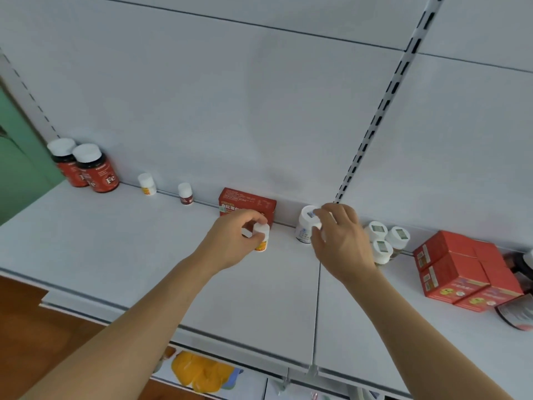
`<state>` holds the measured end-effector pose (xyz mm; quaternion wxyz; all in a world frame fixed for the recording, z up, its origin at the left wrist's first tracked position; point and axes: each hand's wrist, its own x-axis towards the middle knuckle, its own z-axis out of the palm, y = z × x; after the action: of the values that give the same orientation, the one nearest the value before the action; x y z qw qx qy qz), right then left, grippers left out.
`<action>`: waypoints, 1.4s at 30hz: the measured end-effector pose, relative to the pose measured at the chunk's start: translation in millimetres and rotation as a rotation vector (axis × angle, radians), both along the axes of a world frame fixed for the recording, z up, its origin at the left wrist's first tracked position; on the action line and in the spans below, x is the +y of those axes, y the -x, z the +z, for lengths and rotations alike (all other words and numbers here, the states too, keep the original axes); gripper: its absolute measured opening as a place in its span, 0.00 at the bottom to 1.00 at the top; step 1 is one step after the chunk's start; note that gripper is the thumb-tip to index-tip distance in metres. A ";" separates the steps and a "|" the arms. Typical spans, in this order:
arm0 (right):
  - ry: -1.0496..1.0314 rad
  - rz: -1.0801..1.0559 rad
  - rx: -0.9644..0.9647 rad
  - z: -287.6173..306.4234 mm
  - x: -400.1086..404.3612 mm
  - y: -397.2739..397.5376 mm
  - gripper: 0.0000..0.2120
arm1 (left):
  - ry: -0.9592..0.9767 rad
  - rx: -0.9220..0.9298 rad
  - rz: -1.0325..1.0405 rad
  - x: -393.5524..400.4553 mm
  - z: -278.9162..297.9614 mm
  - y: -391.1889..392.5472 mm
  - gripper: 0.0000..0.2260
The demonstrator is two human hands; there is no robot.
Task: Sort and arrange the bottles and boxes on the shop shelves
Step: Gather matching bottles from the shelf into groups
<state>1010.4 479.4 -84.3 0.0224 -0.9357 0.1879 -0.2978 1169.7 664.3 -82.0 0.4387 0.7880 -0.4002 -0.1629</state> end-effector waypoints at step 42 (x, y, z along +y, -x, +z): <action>-0.187 -0.024 0.102 -57.6 234.3 -237.5 0.18 | -0.020 -0.664 -0.138 113.8 -45.7 -289.0 0.09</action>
<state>1247.8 713.8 -141.9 0.0964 -0.9412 0.2268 -0.2311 1458.7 778.1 -127.7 0.2643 0.7733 -0.5721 0.0694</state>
